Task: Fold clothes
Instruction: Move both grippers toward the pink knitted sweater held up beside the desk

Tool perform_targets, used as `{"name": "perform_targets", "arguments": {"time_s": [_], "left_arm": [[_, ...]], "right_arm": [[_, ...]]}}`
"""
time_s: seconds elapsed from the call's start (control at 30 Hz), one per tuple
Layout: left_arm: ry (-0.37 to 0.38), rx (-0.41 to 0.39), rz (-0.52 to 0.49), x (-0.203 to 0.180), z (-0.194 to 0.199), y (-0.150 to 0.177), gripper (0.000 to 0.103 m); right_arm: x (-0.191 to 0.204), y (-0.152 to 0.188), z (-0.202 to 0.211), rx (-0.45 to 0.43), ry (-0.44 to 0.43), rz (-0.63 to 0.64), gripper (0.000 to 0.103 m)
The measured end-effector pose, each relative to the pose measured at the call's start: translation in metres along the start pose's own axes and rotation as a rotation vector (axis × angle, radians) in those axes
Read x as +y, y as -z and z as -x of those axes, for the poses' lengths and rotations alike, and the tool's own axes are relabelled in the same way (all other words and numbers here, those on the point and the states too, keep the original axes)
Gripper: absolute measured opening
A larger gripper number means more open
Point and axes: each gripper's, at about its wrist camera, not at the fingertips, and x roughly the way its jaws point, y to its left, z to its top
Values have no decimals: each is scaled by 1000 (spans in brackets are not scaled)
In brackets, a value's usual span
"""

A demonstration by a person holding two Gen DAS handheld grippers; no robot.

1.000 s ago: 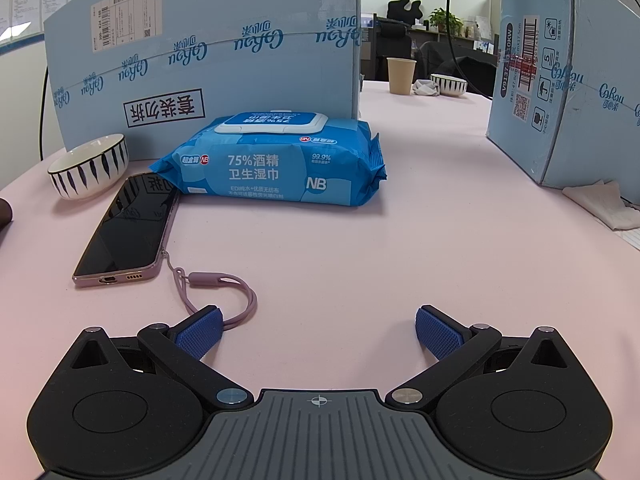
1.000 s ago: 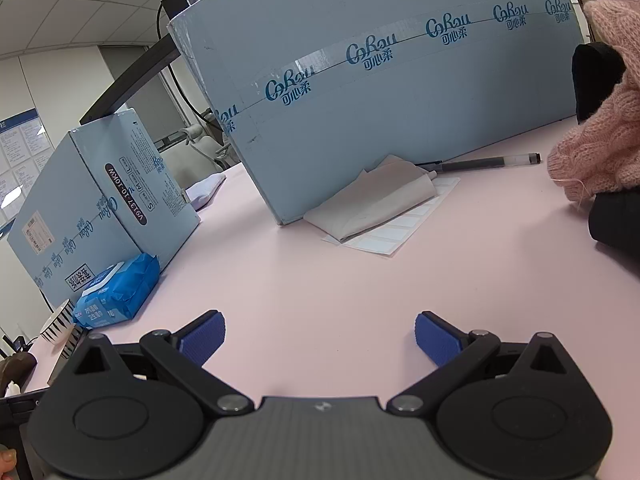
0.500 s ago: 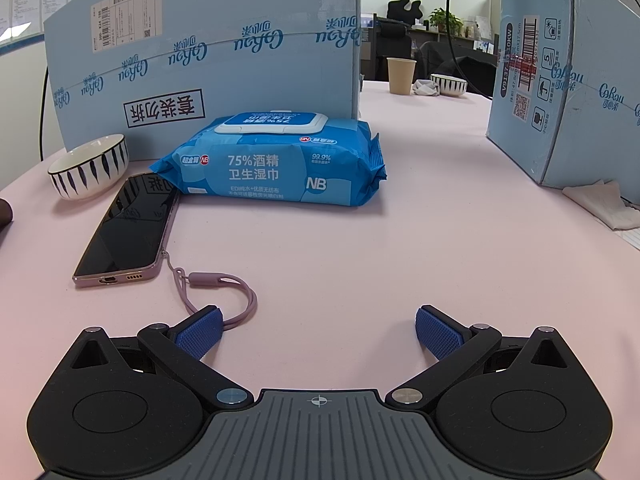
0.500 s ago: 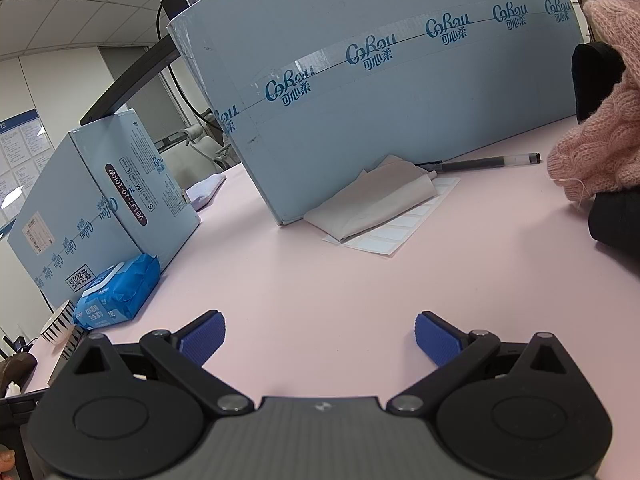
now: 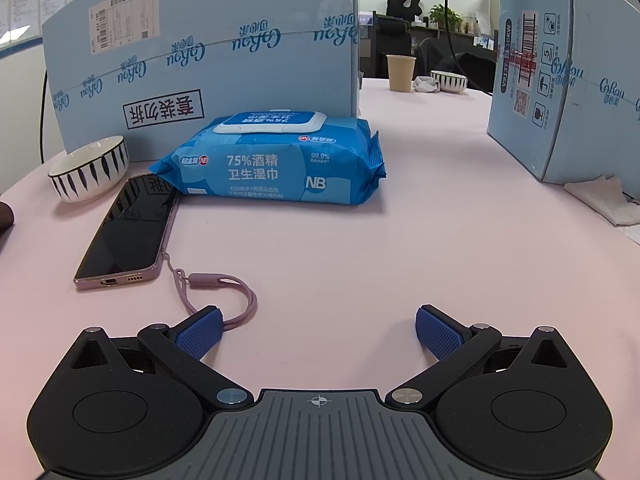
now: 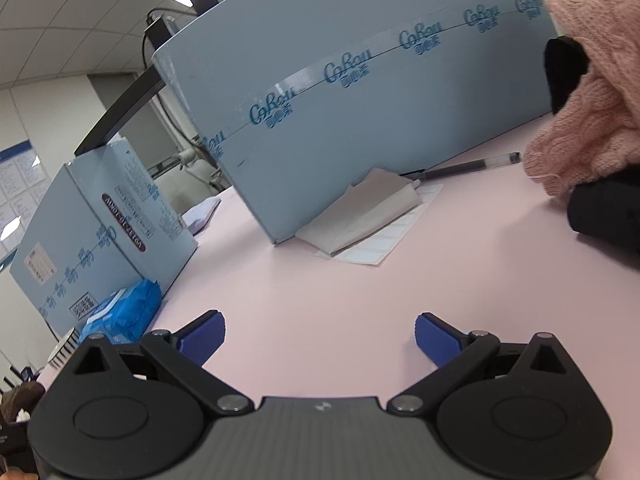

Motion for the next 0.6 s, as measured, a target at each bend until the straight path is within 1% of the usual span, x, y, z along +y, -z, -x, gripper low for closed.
{"name": "perform_targets", "arguments": {"time_s": [0.07, 0.13, 0.27, 0.3, 0.33, 0.4, 0.47, 0.5, 0.53, 0.6], "left_arm": [[-5, -2, 2, -1, 1, 0, 103], [-32, -8, 3, -3, 3, 0, 103], [-211, -97, -35, -15, 20, 3, 103], [-228, -117, -38, -17, 25, 4, 103], [-220, -141, -40, -23, 33, 4, 103], [-177, -204, -66, -36, 53, 3, 103], [-121, -257, -97, -48, 71, 2, 103], [-47, -272, -126, -56, 83, -2, 103], [43, -285, -161, -65, 97, -7, 103], [191, -300, -213, -79, 119, -14, 103]], "right_arm": [[-3, 1, 3, -8, -3, -21, 103], [-6, 2, 8, -16, -6, -39, 103], [-10, 6, 17, -33, -5, -63, 103], [-11, 6, 19, -38, -6, -71, 103], [-12, 7, 22, -45, -4, -77, 103], [-14, 8, 26, -59, 5, -85, 103], [-11, 9, 36, -88, 12, -55, 103], [-10, 10, 41, -104, 15, -37, 103], [-9, 12, 47, -119, 16, -16, 103], [-8, 15, 71, -153, -14, 43, 103]]}}
